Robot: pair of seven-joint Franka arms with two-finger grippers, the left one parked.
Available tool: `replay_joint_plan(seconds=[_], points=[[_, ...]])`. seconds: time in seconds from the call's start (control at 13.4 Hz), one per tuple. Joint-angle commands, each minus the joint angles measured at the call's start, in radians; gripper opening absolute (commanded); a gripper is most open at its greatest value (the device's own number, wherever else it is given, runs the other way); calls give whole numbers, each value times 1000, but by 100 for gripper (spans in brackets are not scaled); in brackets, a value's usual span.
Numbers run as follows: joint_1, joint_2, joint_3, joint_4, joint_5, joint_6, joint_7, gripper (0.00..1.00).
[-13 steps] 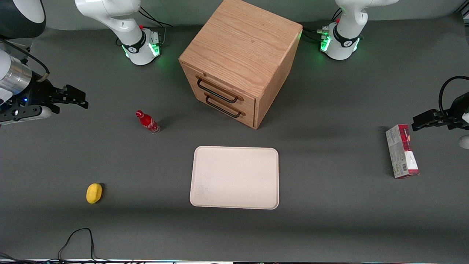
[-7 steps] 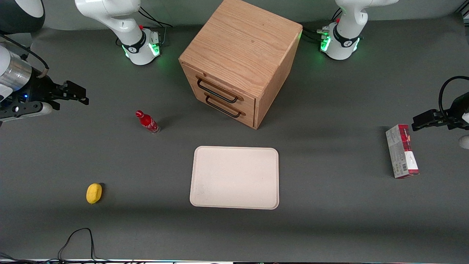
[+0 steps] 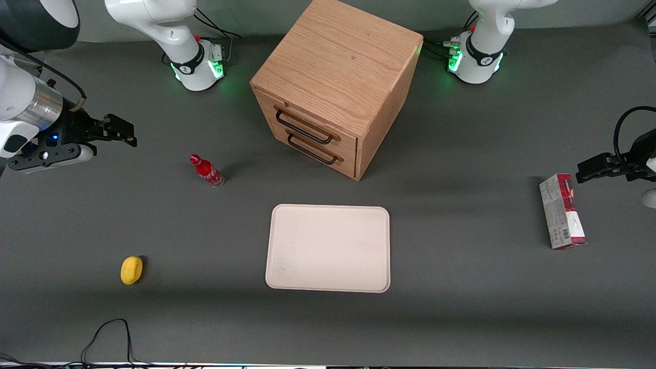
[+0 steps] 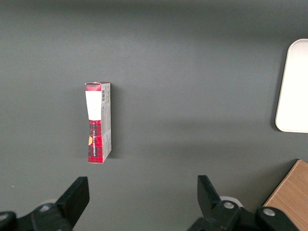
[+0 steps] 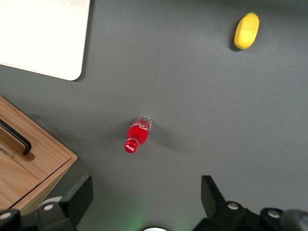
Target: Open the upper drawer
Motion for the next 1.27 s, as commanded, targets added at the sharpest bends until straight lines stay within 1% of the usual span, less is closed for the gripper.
replay_joint_plan(seconds=[0.0, 0.07, 0.22, 0.52, 0.67, 0.75, 0.82, 0.9, 0.97, 1.05, 1.2], points=[[2, 24, 12, 28, 7, -16, 17, 100], [11, 44, 17, 48, 7, -16, 14, 100], [59, 88, 21, 91, 8, -23, 14, 100], [230, 172, 22, 140, 8, 1, 12, 100], [290, 232, 23, 171, 16, -7, 0, 100], [335, 246, 23, 171, 33, -1, -41, 100], [370, 277, 25, 188, 36, -7, -99, 100], [389, 303, 28, 208, 39, -11, -165, 100], [407, 311, 29, 208, 51, -11, -231, 100], [412, 314, 28, 208, 89, -11, -265, 100], [410, 337, 28, 207, 161, -13, -270, 100]])
